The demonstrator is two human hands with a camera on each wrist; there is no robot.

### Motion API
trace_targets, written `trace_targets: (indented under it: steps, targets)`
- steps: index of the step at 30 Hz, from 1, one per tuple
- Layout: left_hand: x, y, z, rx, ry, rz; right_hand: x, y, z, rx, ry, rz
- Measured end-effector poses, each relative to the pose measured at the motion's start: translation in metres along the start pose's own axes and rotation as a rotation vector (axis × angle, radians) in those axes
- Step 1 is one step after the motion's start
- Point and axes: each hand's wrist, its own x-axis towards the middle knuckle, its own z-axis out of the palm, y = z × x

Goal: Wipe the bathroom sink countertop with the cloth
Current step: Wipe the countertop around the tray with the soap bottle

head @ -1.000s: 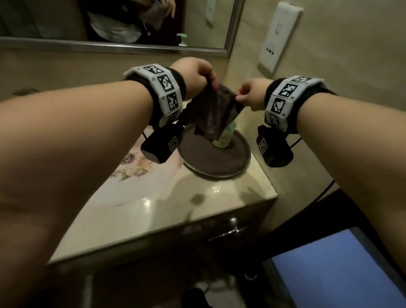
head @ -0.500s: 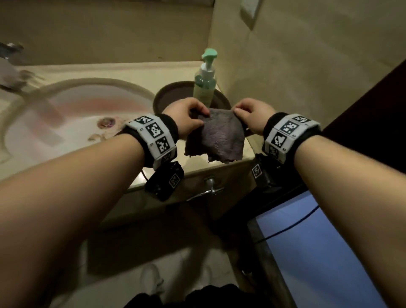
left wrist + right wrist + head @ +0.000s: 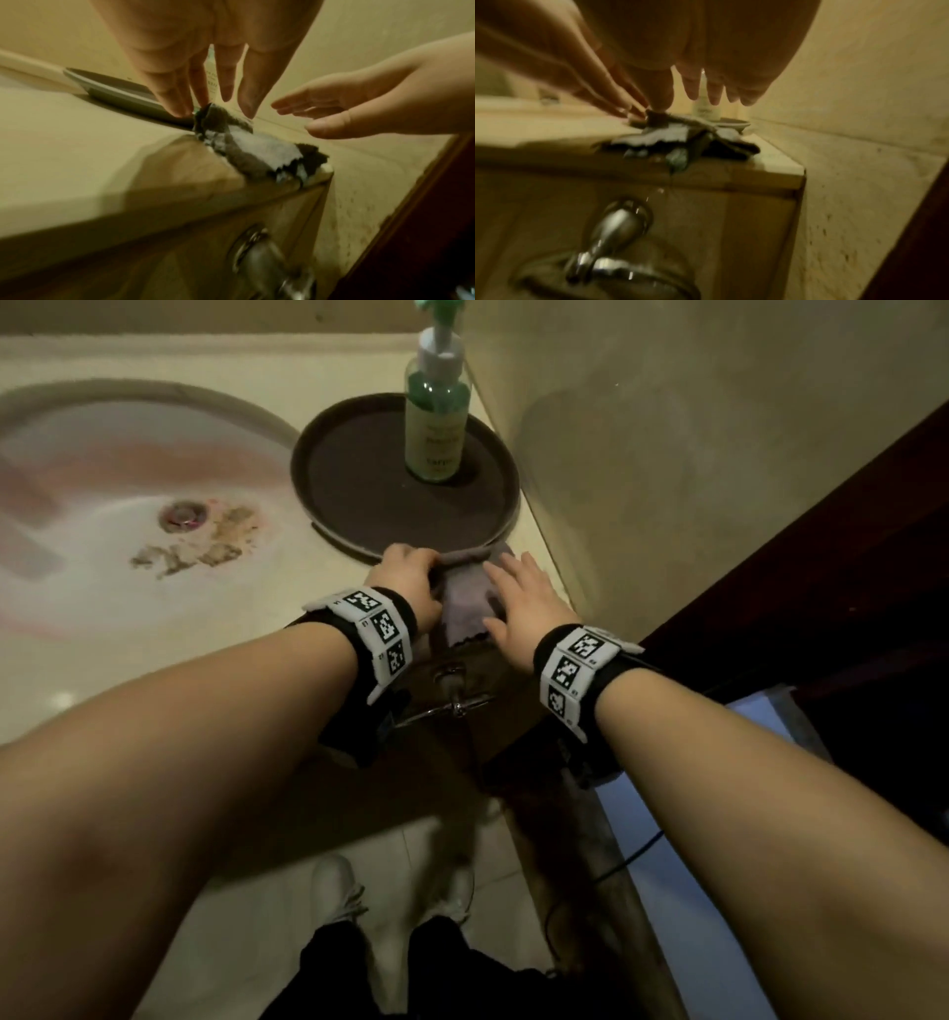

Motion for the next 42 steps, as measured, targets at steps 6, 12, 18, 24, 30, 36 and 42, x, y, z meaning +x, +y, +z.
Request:
trace_targets:
  steps: [6,12,18,24,30,36,42]
  targets:
    - [-0.011,-0.032,0.022,0.458,-0.118,-0.132,0.019,-0.013,0.021,-0.049,-0.056,-0.018]
    - [0.002,-0.036,0.028,0.555,-0.187,-0.183,0.031,-0.008,0.038,-0.105,-0.147,0.050]
    - [0.012,-0.025,0.028,0.543,-0.240,-0.182,0.046,0.021,0.030,-0.089,-0.165,0.202]
    - [0.022,-0.028,0.020,0.621,-0.277,-0.167,0.059,0.015,0.022,-0.099,-0.148,0.303]
    - [0.018,-0.025,0.015,0.670,-0.278,-0.146,0.043,0.017,0.026,-0.082,-0.165,0.319]
    - [0.014,-0.023,0.012,0.702,-0.285,-0.126,0.010,0.023,0.034,-0.046,-0.170,0.335]
    - [0.018,-0.024,0.015,0.743,-0.286,-0.126,0.030,0.018,0.026,-0.057,-0.150,0.333]
